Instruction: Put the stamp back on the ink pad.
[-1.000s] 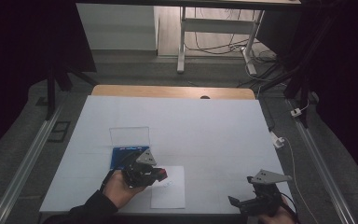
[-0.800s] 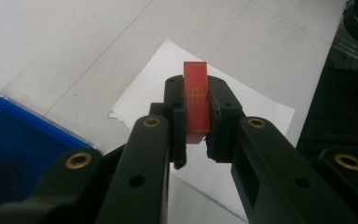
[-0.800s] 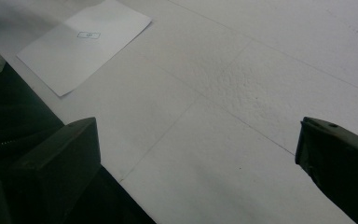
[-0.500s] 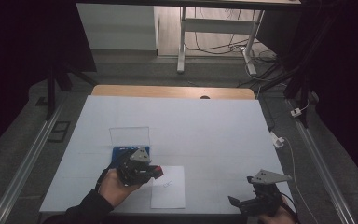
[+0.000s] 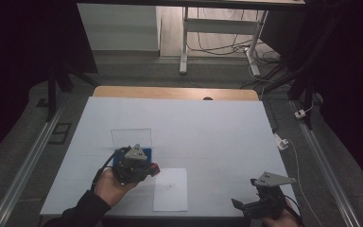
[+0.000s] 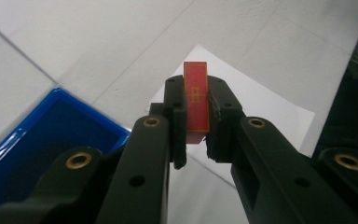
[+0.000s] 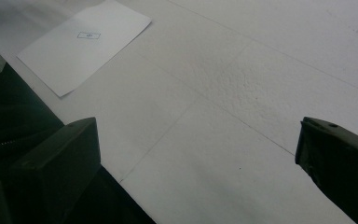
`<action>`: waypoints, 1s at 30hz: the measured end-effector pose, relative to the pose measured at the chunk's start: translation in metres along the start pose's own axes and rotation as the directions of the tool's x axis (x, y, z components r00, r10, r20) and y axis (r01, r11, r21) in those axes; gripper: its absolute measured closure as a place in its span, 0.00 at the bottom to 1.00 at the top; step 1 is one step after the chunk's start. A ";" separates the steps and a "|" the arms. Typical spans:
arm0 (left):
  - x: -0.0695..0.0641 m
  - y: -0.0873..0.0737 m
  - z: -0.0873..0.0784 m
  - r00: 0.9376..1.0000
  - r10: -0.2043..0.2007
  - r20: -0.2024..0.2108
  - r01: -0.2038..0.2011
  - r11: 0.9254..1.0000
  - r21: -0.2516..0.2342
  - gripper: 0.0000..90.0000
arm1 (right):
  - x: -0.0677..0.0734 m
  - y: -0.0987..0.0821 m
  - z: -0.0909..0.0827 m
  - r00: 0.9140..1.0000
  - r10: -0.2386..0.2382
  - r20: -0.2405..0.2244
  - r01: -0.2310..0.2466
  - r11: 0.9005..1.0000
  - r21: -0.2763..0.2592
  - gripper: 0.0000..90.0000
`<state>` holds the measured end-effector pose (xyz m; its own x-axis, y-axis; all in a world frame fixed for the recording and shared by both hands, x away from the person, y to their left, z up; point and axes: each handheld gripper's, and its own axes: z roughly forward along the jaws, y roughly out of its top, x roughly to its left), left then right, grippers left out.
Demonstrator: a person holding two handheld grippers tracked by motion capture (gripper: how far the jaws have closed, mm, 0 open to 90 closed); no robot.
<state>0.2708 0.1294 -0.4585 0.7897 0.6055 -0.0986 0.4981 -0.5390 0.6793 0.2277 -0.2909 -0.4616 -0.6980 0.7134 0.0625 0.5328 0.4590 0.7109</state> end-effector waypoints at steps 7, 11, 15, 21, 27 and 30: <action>0.008 -0.002 -0.005 1.000 -0.014 -0.028 0.013 1.000 -0.006 0.89 | 0.000 0.000 0.000 1.000 0.002 -0.001 -0.002 1.000 -0.004 0.00; 0.012 -0.004 -0.006 0.999 -0.022 -0.046 0.022 1.000 -0.003 0.89 | 0.000 0.000 0.000 1.000 0.001 0.000 -0.001 1.000 -0.004 0.00; 0.016 -0.005 -0.008 0.998 -0.037 -0.058 0.037 0.999 -0.009 0.89 | 0.000 0.000 0.000 1.000 -0.001 0.000 0.001 1.000 -0.004 0.00; 0.022 -0.007 -0.010 0.996 -0.054 -0.072 0.053 0.999 -0.009 0.89 | 0.000 0.000 0.000 1.000 -0.002 0.000 0.002 1.000 -0.001 0.00; 0.031 -0.011 -0.013 0.993 -0.072 -0.098 0.071 0.997 -0.009 0.89 | 0.000 0.000 0.000 1.000 -0.001 0.001 0.001 1.000 -0.001 0.00; 0.036 -0.013 -0.014 0.990 -0.088 -0.108 0.087 0.996 -0.011 0.89 | 0.000 0.000 0.000 1.000 0.000 0.000 0.000 1.000 -0.002 0.00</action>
<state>0.2875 0.1661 -0.4603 0.6996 0.7102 -0.0788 0.5609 -0.4775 0.6762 0.2275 -0.2907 -0.4617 -0.6981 0.7133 0.0623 0.5319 0.4583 0.7121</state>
